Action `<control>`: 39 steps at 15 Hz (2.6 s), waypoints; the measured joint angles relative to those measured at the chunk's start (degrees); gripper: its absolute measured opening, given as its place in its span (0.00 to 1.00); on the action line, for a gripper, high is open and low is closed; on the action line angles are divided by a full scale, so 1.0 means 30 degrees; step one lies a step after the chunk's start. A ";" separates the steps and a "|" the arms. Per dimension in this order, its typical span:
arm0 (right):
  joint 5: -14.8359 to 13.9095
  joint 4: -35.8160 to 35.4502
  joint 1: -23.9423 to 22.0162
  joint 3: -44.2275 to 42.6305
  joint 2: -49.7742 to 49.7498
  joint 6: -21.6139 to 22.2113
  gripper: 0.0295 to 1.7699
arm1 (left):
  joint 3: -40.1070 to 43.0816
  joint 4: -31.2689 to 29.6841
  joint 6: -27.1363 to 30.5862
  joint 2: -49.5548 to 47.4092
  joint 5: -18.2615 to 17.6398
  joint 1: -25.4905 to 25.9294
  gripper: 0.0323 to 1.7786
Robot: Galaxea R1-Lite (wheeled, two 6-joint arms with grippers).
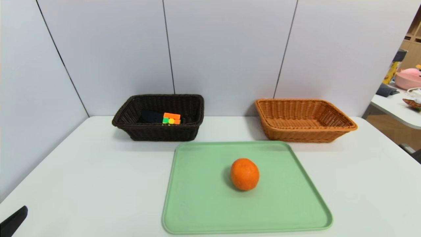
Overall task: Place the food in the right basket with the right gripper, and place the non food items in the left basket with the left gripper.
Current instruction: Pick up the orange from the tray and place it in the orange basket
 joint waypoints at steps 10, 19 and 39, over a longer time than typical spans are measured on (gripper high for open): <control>0.0000 0.0008 0.0000 0.0000 0.0000 0.0004 0.96 | 0.6514 -0.0297 0.0443 -0.7022 -0.0158 0.1187 0.95; 0.0000 0.0008 0.0000 0.0000 0.0000 0.0012 0.96 | 0.7871 -0.0553 -0.2775 -0.7973 0.1109 0.1203 0.95; 0.0000 0.0024 0.0000 0.0000 0.0000 -0.0024 0.96 | 0.7879 -0.0553 -0.2800 -0.7965 0.1109 0.1203 0.95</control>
